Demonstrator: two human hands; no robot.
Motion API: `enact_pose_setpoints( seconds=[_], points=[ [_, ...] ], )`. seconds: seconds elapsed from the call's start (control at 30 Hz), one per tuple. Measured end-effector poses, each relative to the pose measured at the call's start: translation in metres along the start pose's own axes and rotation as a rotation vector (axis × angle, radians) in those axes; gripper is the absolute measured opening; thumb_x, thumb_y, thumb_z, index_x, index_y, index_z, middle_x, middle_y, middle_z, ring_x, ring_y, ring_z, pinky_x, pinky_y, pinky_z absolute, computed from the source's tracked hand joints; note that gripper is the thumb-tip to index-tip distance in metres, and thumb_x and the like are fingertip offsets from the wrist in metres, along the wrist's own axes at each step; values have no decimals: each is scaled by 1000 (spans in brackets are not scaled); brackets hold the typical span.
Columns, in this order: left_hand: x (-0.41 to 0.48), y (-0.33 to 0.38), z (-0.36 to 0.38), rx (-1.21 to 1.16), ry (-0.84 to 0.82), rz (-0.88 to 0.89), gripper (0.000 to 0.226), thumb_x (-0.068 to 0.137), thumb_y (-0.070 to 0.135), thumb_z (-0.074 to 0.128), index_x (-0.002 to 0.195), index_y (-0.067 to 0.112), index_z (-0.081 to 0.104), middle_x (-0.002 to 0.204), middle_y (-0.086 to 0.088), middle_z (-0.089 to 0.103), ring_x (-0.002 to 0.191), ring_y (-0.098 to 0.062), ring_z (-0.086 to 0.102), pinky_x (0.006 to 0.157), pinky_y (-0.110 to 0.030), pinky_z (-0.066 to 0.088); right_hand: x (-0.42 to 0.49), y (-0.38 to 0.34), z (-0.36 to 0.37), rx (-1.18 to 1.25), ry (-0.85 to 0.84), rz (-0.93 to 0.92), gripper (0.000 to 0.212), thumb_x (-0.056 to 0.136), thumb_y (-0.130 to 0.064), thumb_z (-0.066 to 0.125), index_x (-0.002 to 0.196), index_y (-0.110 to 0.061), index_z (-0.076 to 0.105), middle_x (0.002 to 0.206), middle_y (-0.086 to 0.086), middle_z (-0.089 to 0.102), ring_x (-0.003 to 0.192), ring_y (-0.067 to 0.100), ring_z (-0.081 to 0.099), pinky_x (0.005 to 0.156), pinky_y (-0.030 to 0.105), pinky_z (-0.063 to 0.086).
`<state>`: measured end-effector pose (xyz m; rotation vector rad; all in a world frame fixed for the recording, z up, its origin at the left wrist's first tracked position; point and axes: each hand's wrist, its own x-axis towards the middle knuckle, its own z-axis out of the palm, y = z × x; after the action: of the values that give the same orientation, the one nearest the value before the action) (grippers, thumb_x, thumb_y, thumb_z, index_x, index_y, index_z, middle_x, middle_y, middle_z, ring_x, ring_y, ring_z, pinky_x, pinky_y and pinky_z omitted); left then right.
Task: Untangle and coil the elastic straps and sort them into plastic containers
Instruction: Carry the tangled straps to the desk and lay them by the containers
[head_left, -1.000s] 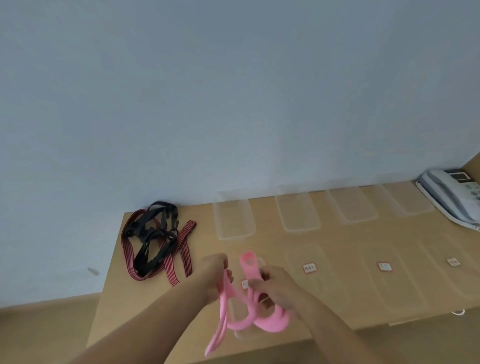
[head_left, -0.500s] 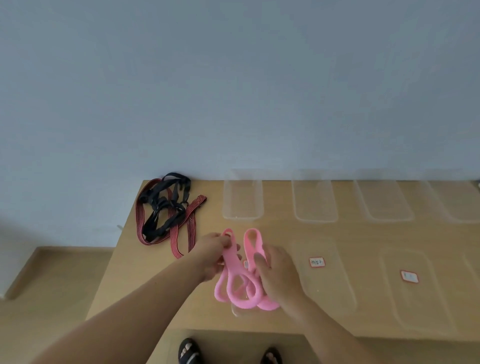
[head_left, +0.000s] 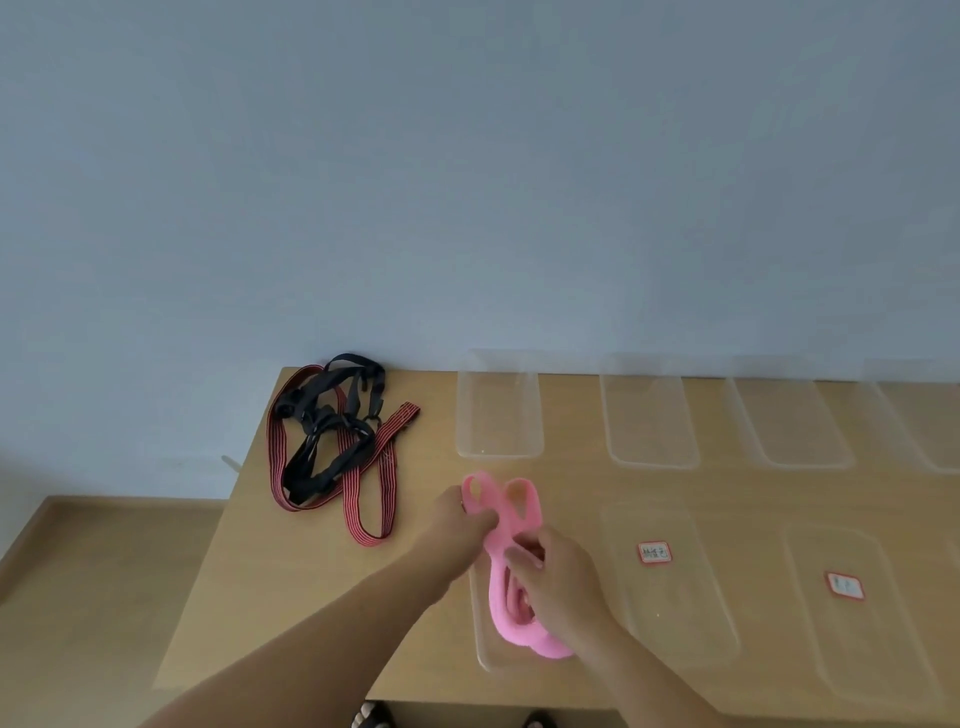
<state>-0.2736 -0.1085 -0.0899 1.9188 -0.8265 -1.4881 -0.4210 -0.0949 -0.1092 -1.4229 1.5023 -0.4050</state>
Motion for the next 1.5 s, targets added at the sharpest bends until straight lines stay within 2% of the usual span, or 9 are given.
enact_pose_setpoints(
  seconds=[0.2,0.33,0.4,0.5,0.77,0.97,1.27,1.37,1.5],
  points=[
    [5,-12,-7,508,45,208,60,85,17,59,141,9,38,129,-13,52,114,-27,52,96,-42,47,-3,4,5,-650,261,-281,13,73,-21,76,83,-18,69,82,1,62,77,24,60,64,36,49],
    [9,-23,-10,614,103,203,94,86,30,65,156,12,5,147,-8,31,129,-25,43,103,-35,44,-7,8,4,-770,275,-277,21,75,-23,77,91,-14,68,85,4,61,75,24,59,64,37,52],
    [10,-30,-14,759,100,240,99,85,39,66,156,16,1,149,-4,29,132,-23,39,104,-34,43,-6,8,3,-834,211,-241,24,89,-33,60,108,-18,63,101,0,59,90,21,56,79,32,48],
    [13,-36,-22,952,62,280,92,88,48,59,156,18,5,152,-2,30,135,-25,33,104,-39,40,-7,1,4,-827,233,-249,25,74,-25,77,94,-13,68,87,4,61,78,26,58,67,37,51],
    [8,-17,-84,725,229,437,65,93,25,48,153,20,25,152,0,34,136,-22,31,110,-35,33,8,-64,39,-679,182,-441,30,84,-25,68,113,-18,65,110,-1,60,102,23,56,84,33,45],
    [-1,-35,-189,613,429,248,56,92,17,45,147,21,34,146,0,39,131,-20,34,109,-36,34,64,-130,105,-601,8,-493,49,93,-37,54,137,-19,45,134,0,48,124,21,44,97,31,43],
    [-6,-59,-256,573,334,162,62,93,25,51,151,18,30,153,2,32,139,-17,34,110,-33,36,140,-179,171,-1079,-307,-524,126,68,-36,83,152,-40,-11,159,-3,-30,148,33,-17,109,59,34],
    [2,-59,-266,566,317,182,61,93,26,52,150,18,32,152,2,33,138,-16,35,110,-33,36,152,-193,180,-1155,-439,-512,117,67,-35,84,153,-40,5,162,-6,-13,147,34,2,103,54,42],
    [10,-55,-276,540,313,212,59,92,25,53,148,18,36,151,2,36,137,-16,35,110,-33,36,149,-196,185,-1209,-372,-663,53,78,-37,74,126,-23,57,135,0,40,113,25,39,87,40,48]
  ],
)
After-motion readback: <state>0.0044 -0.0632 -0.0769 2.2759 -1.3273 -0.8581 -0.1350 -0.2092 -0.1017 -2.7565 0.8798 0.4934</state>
